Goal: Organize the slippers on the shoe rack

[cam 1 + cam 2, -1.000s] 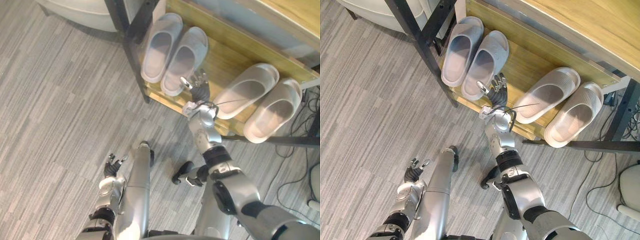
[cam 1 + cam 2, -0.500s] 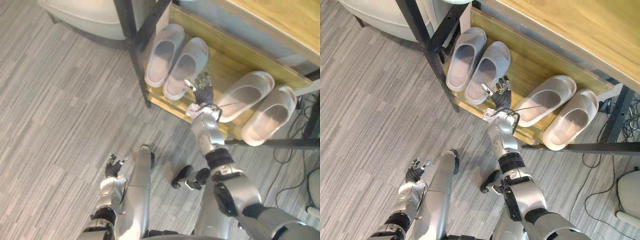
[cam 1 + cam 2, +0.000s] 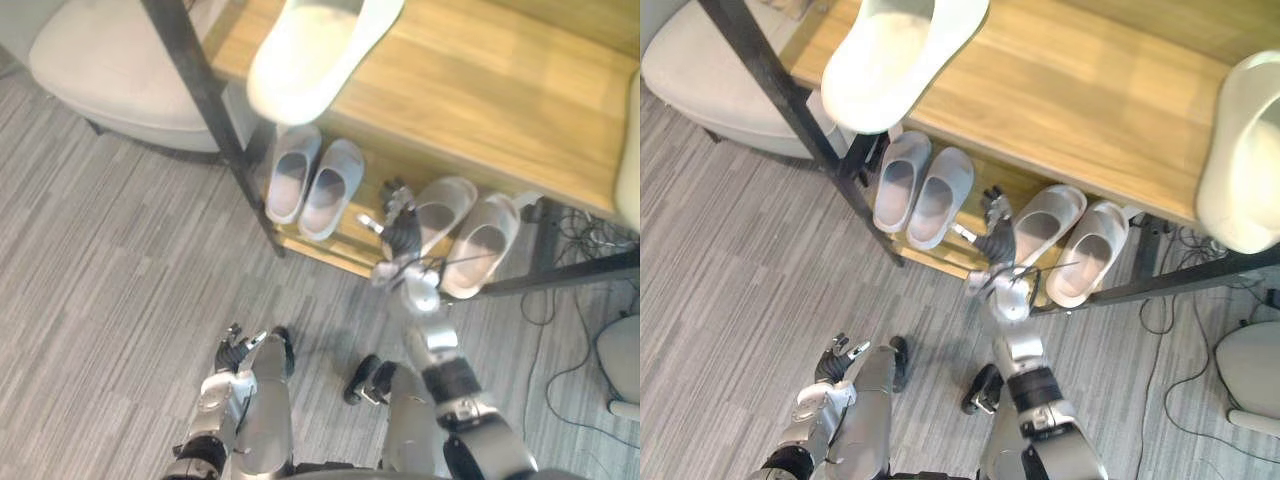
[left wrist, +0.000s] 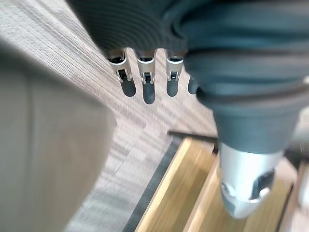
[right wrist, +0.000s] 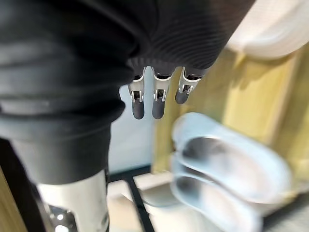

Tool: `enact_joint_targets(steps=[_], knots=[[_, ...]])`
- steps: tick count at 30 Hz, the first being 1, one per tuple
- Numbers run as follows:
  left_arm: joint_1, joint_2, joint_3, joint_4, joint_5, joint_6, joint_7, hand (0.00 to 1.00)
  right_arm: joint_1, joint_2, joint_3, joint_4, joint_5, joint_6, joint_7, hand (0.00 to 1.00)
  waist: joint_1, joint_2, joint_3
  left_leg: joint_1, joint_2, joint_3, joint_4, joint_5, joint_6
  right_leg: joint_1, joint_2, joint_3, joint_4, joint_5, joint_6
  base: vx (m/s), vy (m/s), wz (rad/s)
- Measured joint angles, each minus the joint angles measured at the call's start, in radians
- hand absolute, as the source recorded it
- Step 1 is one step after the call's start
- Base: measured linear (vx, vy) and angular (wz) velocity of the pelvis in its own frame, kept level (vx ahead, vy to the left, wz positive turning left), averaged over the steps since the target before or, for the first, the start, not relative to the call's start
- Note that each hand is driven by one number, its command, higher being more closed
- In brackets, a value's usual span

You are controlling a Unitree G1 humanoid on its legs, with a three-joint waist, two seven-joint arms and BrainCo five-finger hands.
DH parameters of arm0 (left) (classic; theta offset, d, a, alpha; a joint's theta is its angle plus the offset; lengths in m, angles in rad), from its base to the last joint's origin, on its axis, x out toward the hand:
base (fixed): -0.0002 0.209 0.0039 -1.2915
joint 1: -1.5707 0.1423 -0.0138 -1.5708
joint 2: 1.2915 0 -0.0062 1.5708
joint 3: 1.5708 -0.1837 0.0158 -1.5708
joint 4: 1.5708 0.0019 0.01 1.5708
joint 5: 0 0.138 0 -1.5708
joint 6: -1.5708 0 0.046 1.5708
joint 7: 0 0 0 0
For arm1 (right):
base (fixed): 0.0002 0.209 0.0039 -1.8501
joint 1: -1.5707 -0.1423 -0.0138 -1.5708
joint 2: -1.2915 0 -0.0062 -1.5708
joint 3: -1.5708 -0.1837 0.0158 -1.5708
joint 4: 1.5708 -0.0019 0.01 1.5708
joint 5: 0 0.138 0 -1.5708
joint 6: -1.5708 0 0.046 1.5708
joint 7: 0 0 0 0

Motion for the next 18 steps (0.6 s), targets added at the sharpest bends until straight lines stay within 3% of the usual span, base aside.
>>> enact_joint_targets(steps=[1, 4, 7, 13, 18], knots=[[0.016, 0.012, -0.035, 0.018, 0.012, 0.002, -0.015, 0.00, 0.069, -0.016, -0.003, 0.014, -0.024, 0.000, 0.025, 0.00, -0.008, -0.017, -0.036, 0.060, -0.012, 0.023, -0.086, 0.035, -0.001, 0.037, 0.015, 0.008, -0.080, 0.035, 0.008, 0.18, 0.030, -0.28], [0.051, 0.007, -0.075, 0.027, 0.044, 0.005, -0.032, 0.00, 0.143, -0.048, -0.024, 0.086, -0.041, 0.002, 0.071, 0.00, -0.041, -0.012, -0.083, 0.149, -0.026, 0.049, -0.195, 0.068, 0.001, 0.110, 0.036, 0.017, -0.193, 0.080, 0.027, 0.19, 0.043, -0.20], [0.088, -0.015, -0.103, 0.030, 0.073, 0.007, -0.040, 0.00, 0.234, -0.075, -0.063, 0.171, -0.067, 0.012, 0.108, 0.00, -0.051, 0.014, -0.137, 0.250, -0.037, 0.085, -0.311, 0.098, 0.001, 0.193, 0.070, 0.039, -0.328, 0.142, 0.043, 0.16, 0.037, -0.33], [0.111, -0.025, -0.111, 0.029, 0.101, 0.007, -0.055, 0.00, 0.309, -0.082, -0.155, 0.401, -0.079, 0.035, 0.131, 0.00, -0.065, 0.062, -0.197, 0.382, -0.057, 0.103, -0.459, 0.150, -0.004, 0.315, 0.105, 0.042, -0.483, 0.205, 0.055, 0.07, -0.011, -0.08], [0.130, -0.027, -0.113, 0.028, 0.120, 0.008, -0.055, 0.00, 0.312, -0.078, -0.225, 0.568, -0.079, 0.048, 0.130, 0.00, -0.066, 0.073, -0.225, 0.422, -0.058, 0.098, -0.509, 0.175, -0.006, 0.346, 0.121, 0.043, -0.525, 0.225, 0.050, -0.02, -0.011, 0.00]])
